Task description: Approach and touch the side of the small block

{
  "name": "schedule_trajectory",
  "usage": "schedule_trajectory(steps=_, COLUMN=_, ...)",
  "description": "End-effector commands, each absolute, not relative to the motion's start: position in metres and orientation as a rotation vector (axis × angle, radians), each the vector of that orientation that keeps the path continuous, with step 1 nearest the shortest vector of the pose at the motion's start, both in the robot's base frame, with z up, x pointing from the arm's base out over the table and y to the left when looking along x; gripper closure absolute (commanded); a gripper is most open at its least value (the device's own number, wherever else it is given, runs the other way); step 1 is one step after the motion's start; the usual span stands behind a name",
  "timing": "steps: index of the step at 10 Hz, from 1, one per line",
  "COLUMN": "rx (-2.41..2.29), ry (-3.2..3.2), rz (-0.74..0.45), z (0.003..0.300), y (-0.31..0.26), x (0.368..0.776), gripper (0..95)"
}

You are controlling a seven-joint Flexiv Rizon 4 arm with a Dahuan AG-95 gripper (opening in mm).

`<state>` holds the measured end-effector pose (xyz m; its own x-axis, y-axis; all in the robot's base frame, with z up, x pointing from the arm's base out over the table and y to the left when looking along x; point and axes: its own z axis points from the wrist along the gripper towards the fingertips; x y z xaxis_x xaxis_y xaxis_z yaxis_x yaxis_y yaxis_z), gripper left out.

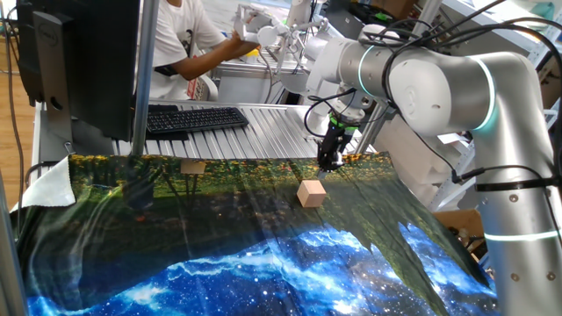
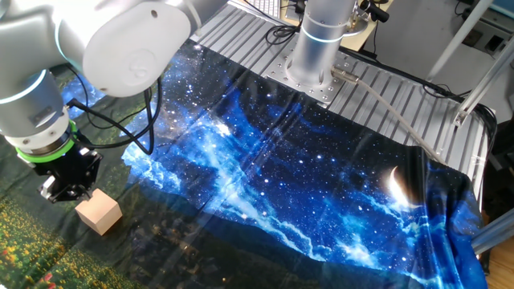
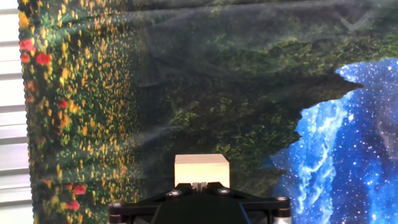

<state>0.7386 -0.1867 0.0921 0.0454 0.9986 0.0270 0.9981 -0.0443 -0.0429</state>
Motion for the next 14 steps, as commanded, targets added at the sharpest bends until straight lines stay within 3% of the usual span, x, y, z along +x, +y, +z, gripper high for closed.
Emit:
schedule_trajectory(steps=1, rx=-2.23, ry=-2.142, rz=0.03, z=0.0927, y=-0.1869, x=0.7388, gripper=95.0)
schedule_trajectory(steps=14, rx=-2.221, ry=-2.116, rz=0.031, z=0.0943, y=-0.1888, x=0.7325, gripper=95.0)
